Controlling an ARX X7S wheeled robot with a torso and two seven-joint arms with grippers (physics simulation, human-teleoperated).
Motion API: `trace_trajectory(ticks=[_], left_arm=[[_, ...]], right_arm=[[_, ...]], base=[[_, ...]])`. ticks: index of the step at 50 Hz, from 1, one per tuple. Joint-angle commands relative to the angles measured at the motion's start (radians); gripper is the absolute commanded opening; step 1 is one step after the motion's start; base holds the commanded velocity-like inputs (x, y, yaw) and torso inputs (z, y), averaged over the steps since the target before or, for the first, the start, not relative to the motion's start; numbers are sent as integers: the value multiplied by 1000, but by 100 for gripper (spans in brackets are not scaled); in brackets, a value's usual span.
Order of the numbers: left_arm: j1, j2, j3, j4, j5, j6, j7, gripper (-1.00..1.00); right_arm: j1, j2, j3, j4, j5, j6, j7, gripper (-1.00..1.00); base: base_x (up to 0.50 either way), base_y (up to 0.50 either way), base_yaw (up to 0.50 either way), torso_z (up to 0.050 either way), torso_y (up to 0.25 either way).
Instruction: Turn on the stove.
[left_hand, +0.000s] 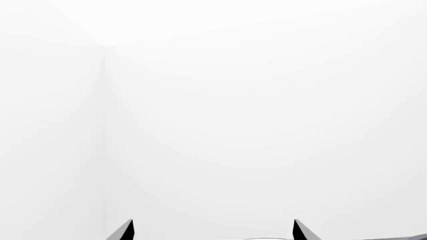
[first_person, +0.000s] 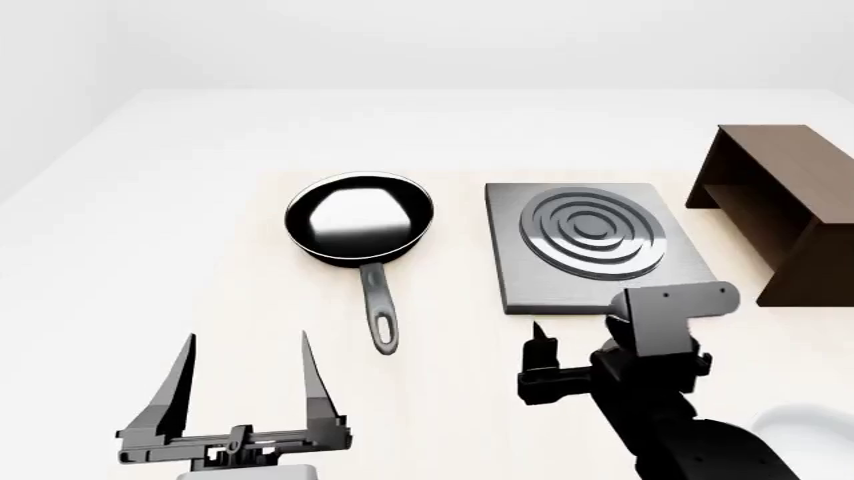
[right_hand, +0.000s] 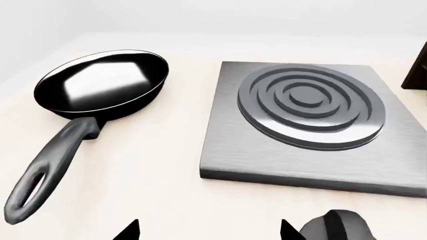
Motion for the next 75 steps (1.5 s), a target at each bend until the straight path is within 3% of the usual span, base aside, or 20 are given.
trace_trajectory(ticks=[1,49,62,75], left_arm=[[3,-5,5,11,3,-9,-7,100],[-7,-22,31,12,12,-30,-27,100],[-15,-26,38,-4,12,-22,-34,100],[-16,-31,43,-1,11,-23,-40,100]], right_arm=[[-33,7,53,46,15,-34,-15,100],[-120,44,253,121,59,-134,-14,100],[-118,46,270,201,63,-191,-9,100],[-134,37,228,119,87,-148,-12,100]], base=[[0,0,0,0,0],[0,0,0,0,0],[0,0,0,0,0],[0,0,0,0,0]])
